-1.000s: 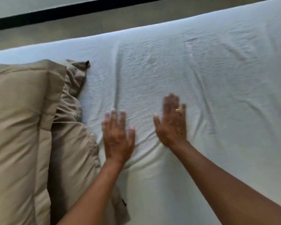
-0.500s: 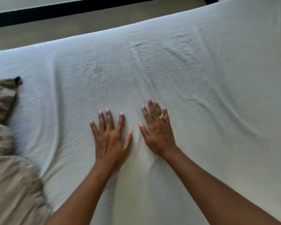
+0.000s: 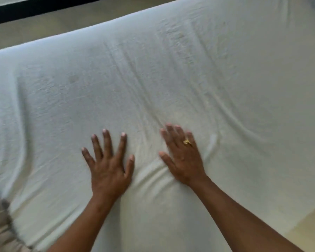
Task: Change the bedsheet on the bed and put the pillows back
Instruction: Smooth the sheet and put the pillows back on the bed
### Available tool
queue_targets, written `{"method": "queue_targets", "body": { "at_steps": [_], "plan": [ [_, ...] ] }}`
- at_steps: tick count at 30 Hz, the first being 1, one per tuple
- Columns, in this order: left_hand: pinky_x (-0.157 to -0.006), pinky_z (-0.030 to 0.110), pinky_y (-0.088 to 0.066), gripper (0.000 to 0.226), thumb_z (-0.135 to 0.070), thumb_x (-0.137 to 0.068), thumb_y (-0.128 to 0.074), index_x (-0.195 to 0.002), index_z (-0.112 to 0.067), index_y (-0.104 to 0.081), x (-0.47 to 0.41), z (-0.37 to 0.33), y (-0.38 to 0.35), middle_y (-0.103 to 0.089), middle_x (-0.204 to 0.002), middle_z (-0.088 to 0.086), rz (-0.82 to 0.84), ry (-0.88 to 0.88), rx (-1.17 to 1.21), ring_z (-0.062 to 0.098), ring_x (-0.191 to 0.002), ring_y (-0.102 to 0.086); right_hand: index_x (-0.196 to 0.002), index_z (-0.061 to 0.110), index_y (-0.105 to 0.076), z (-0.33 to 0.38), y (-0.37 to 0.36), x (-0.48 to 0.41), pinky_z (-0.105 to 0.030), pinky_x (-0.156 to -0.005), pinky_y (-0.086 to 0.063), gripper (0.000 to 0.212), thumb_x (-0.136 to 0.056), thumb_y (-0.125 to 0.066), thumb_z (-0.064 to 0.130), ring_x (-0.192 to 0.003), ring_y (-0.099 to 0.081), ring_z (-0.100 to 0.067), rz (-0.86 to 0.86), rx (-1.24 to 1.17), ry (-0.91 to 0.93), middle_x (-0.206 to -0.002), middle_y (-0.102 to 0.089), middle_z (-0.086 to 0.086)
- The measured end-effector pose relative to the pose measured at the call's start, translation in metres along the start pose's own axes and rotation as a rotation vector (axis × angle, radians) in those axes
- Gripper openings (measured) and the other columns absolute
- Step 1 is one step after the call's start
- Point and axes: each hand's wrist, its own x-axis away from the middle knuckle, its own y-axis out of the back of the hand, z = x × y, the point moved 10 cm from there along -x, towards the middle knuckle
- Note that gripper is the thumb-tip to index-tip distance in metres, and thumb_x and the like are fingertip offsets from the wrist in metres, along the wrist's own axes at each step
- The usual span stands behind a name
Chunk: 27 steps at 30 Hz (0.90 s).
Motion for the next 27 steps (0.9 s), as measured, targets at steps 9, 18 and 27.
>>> {"method": "queue_targets", "body": {
  "at_steps": [9, 18, 27],
  "plan": [
    [-0.12, 0.066, -0.014, 0.071, -0.058, -0.098, -0.034, -0.159, -0.023, -0.03, 0.001, -0.096, 0.013, -0.018, -0.167, 0.018, -0.05, -0.317, 0.077, 0.034, -0.156, -0.011, -0.161, 0.012, -0.024, -0.04, 0.025, -0.008, -0.053, -0.126, -0.014, 0.071, -0.101, -0.044, 0.043, -0.158, -0.012, -0.028, -0.152, -0.116, -0.146, -0.17, -0.017, -0.009],
    [-0.113, 0.075, 0.006, 0.064, -0.065, -0.099, -0.025, -0.158, -0.048, -0.008, -0.128, -0.211, -0.014, 0.007, -0.17, -0.002, 0.107, -0.413, -0.029, 0.04, -0.153, 0.016, -0.157, 0.017, -0.037, -0.223, 0.052, -0.092, -0.052, -0.119, -0.028, 0.061, -0.102, -0.032, 0.043, -0.148, -0.035, -0.034, -0.188, 0.105, -0.343, -0.162, -0.038, -0.007],
    [-0.109, 0.081, -0.006, 0.069, -0.05, -0.098, -0.037, -0.161, -0.026, -0.019, -0.079, -0.099, -0.009, -0.005, -0.166, 0.025, -0.105, 0.477, 0.115, 0.053, -0.15, 0.0, -0.162, 0.03, -0.023, -0.118, 0.021, -0.067, -0.057, -0.125, -0.015, 0.067, -0.102, -0.034, 0.059, -0.157, -0.013, -0.022, 0.054, 0.063, 0.342, -0.171, -0.014, 0.001]
  ]
}}
